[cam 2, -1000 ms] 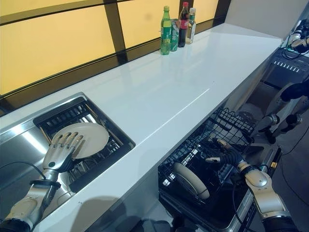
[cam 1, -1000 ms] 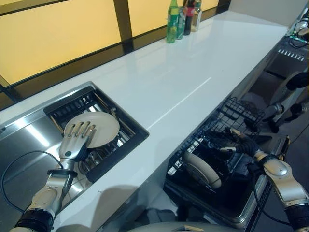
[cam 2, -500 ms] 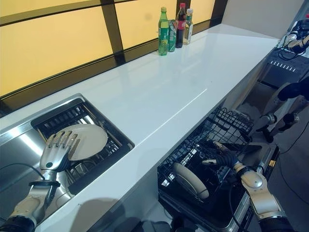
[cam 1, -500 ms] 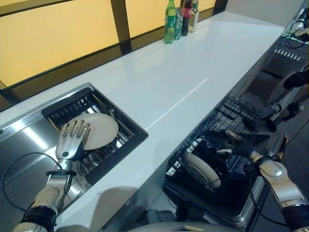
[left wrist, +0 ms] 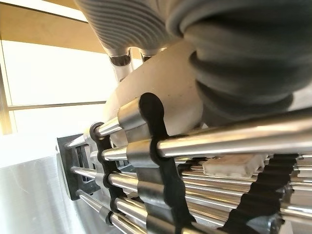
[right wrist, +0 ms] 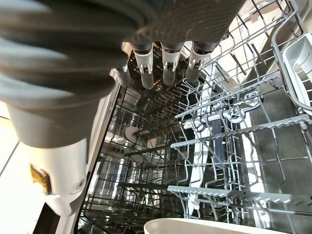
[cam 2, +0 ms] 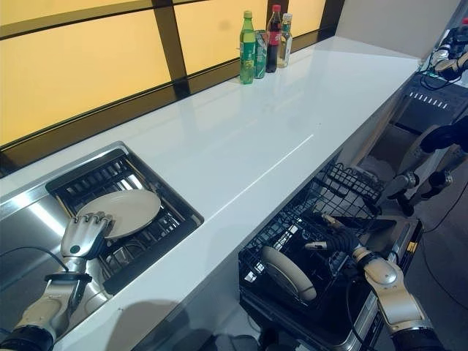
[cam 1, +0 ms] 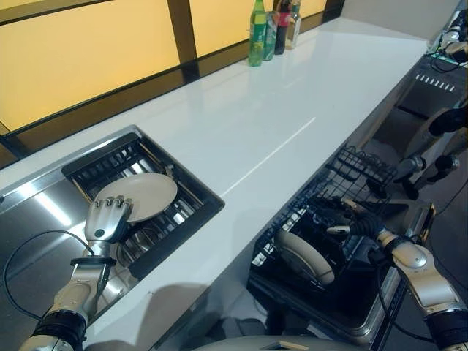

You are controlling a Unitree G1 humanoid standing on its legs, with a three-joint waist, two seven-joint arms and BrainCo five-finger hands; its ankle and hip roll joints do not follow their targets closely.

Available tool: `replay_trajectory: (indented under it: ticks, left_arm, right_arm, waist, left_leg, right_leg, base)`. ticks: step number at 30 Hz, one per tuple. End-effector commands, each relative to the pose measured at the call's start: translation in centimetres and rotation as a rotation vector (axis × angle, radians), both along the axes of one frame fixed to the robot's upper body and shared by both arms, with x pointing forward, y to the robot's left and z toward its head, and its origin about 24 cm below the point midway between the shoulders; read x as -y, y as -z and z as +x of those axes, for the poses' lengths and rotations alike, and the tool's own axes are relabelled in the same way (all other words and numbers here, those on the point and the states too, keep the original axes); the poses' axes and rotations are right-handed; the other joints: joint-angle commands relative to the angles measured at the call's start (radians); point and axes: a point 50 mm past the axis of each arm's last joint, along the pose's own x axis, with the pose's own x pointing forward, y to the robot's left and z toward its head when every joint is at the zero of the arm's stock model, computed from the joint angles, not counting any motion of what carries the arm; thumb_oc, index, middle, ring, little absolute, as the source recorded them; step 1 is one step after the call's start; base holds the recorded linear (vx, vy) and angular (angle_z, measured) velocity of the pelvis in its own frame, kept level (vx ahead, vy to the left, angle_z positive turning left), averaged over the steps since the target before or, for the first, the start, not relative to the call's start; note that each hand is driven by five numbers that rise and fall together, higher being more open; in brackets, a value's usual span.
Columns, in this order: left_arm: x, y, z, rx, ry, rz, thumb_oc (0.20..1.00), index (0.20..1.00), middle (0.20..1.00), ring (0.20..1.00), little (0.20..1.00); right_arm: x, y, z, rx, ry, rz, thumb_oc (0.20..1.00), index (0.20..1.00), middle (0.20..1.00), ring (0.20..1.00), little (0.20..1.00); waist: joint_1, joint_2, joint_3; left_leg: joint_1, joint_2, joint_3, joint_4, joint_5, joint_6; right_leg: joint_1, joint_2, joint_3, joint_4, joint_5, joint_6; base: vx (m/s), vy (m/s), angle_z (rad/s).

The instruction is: Pick up plates and place into dishwasher.

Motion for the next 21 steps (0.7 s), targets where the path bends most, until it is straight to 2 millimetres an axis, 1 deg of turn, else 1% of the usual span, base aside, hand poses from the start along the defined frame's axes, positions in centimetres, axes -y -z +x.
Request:
replay_trajectory:
  ticks: [1,3,4,6,9,10,15,19,21]
  left_arm:
    - [1.8,3.5,-1.4,-0.068,-0.049,-0.128,0.2,0.2,0.2,0.2,0.2]
    - [1.7,3.4,-1.4,-0.053,-0.052,-0.134,0.2,0.2,0.2,0.2,0.2]
    - [1.7,3.1,-1.3,-0.019,-0.048,-0.147,0.2,0.2,0.2,0.2,0.2]
    - [1.4,2.3,-1.0,0.05,-0.048,-0.171,0.2,0.2,0.2,0.2,0.2]
    - [0.4,0.2,-0.7,0.194,-0.06,-0.239,0.2,0.2,0.2,0.2,0.2]
    - [0.3,0.0,-0.7,0.204,-0.063,-0.243,0.2,0.2,0.2,0.2,0.2]
    - [-0.6,-3.5,-0.6,0.386,0.003,-0.305,0.2,0.2,0.2,0.2,0.2]
    - [-0.4,-6.7,-0.6,0.513,0.124,-0.352,0.2,0.2,0.2,0.2,0.2]
    - [0.2,-7.9,-0.5,0.551,0.196,-0.395,0.2,0.2,0.2,0.2,0.2]
  right_arm:
    - [-1.1,-3.5,1.9,0.173,-0.068,-0.001,1.0,1.0,1.0,1.0,1.0]
    - [-1.1,-3.5,1.9,0.174,-0.067,-0.001,1.0,1.0,1.0,1.0,1.0]
    - [-1.1,-3.6,2.0,0.175,-0.066,-0.002,1.0,1.0,1.0,1.0,1.0]
    - [-1.0,-3.7,2.0,0.18,-0.059,-0.001,1.0,1.0,1.0,1.0,1.0]
    - [-0.7,-3.9,2.0,0.198,-0.037,-0.002,1.0,1.0,1.0,1.0,1.0]
    - [-0.7,-4.0,2.0,0.2,-0.034,-0.002,1.0,1.0,1.0,1.0,1.0]
    - [-0.3,-4.5,2.1,0.259,0.034,-0.013,1.0,1.0,1.0,1.0,1.0]
    - [0.5,-5.8,2.1,0.352,0.11,-0.021,1.0,1.0,1.0,1.0,1.0]
    - [0.5,-6.2,2.0,0.394,0.122,-0.032,1.0,1.0,1.0,1.0,1.0]
  waist:
    - [0.006,-0.043,-0.015]
    - [0.007,-0.044,-0.017]
    - [0.009,-0.043,-0.018]
    - [0.013,-0.043,-0.018]
    - [0.021,-0.042,-0.016]
    - [0.022,-0.043,-0.015]
    - [0.033,-0.042,-0.014]
    - [0.039,-0.035,-0.019]
    - [0.039,-0.031,-0.023]
  left_leg:
    - [-0.175,0.012,-0.043,-0.025,0.155,0.025]
    - [-0.175,0.011,-0.044,-0.025,0.155,0.025]
    - [-0.175,0.01,-0.045,-0.025,0.155,0.024]
    - [-0.174,0.009,-0.047,-0.026,0.154,0.022]
    - [-0.173,0.005,-0.054,-0.025,0.155,0.021]
    - [-0.172,0.005,-0.055,-0.025,0.155,0.022]
    - [-0.172,0.001,-0.064,-0.025,0.155,0.022]
    - [-0.173,-0.003,-0.072,-0.025,0.153,0.023]
    - [-0.173,-0.004,-0.075,-0.025,0.152,0.024]
  right_leg:
    - [0.045,0.01,0.004,0.08,-0.12,0.015]
    - [0.046,0.009,0.004,0.08,-0.121,0.015]
    - [0.047,0.009,0.003,0.081,-0.121,0.015]
    - [0.048,0.007,-0.002,0.082,-0.121,0.016]
    - [0.05,0.006,-0.008,0.086,-0.122,0.014]
    - [0.05,0.006,-0.008,0.086,-0.122,0.014]
    - [0.055,0.004,-0.013,0.091,-0.125,0.01]
    - [0.057,0.003,-0.016,0.095,-0.13,0.007]
    - [0.058,0.002,-0.018,0.096,-0.132,0.007]
  base:
    - [0.0,0.0,0.0]
    - [0.0,0.0,0.0]
    - [0.0,0.0,0.0]
    - [0.0,0.0,0.0]
    - [0.0,0.0,0.0]
    - [-0.02,-0.001,0.03]
    - [-0.02,0.003,0.05]
    - [-0.03,0.017,0.1]
    - [-0.01,0.01,0.02]
